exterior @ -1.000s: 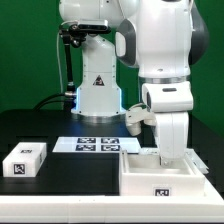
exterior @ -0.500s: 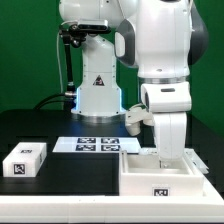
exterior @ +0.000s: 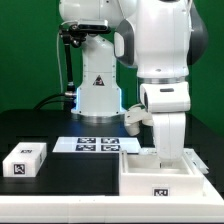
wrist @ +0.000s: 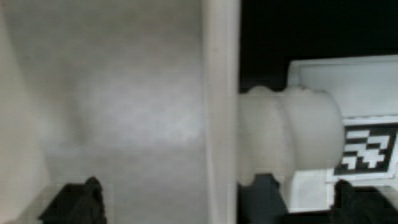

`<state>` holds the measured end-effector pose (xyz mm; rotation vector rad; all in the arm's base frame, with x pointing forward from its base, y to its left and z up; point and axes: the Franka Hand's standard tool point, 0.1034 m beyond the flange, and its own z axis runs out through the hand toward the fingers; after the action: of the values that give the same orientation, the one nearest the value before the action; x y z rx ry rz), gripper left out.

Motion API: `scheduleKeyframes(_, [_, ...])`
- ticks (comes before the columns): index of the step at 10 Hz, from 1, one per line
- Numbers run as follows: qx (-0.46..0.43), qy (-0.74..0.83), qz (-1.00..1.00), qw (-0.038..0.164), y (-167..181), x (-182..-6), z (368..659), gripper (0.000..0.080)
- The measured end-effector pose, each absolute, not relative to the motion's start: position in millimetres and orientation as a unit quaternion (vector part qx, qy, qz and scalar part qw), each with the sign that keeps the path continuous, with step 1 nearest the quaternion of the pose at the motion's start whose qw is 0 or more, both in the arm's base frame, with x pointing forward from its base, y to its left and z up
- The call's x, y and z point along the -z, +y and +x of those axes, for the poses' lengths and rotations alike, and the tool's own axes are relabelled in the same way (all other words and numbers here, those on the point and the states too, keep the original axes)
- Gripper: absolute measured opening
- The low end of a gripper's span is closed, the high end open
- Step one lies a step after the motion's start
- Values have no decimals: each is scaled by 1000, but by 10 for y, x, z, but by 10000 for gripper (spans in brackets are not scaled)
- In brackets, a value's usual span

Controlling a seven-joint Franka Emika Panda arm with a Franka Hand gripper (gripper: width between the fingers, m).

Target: Assemble cabinet

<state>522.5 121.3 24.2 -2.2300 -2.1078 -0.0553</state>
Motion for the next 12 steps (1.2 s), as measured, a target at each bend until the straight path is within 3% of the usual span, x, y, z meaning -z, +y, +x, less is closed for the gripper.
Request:
scheduleKeyframes(5, [19,-686,-727,36,1204,-251,5232,649])
scheduleKeyframes(7, [23,-696,-717,17,1187,-594,5229,649])
scheduleKeyframes(9, [30,-703,-711,2,1242,-886,5011,649])
scheduleKeyframes(12, [24,-672,-740,16,1705,-813,4577,649])
